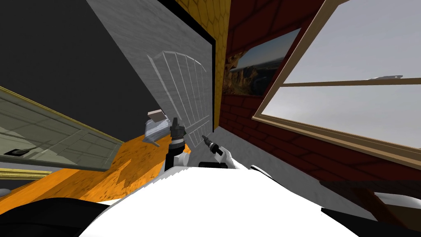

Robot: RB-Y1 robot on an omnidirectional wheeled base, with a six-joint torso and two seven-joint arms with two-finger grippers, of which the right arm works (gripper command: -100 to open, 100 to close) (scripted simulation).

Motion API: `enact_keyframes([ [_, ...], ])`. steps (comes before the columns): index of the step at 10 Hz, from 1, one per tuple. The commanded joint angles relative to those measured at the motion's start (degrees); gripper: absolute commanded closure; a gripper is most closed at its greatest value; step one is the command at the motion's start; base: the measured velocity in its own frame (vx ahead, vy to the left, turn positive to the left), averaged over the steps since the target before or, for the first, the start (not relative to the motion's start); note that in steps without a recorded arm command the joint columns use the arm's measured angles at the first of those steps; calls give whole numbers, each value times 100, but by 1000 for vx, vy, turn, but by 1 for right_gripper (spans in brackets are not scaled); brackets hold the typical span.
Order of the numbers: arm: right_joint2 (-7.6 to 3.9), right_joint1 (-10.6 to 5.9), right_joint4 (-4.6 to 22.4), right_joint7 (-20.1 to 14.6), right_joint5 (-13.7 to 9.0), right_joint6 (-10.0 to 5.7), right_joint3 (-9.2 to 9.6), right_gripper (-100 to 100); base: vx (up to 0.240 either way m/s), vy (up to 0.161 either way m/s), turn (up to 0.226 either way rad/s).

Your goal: Pull the door open

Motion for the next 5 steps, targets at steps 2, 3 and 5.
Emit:
enact_keyframes([
  [2, -134, 2, 42, 4, 14, 20, -18, -100, -4, -176, -31],
  [3, -222, 2, 65, 8, 20, 29, -28, -100, -4, -215, -7],
  [5, -416, 5, 112, 17, 24, 46, -54, -100, -8, -233, -21],
])
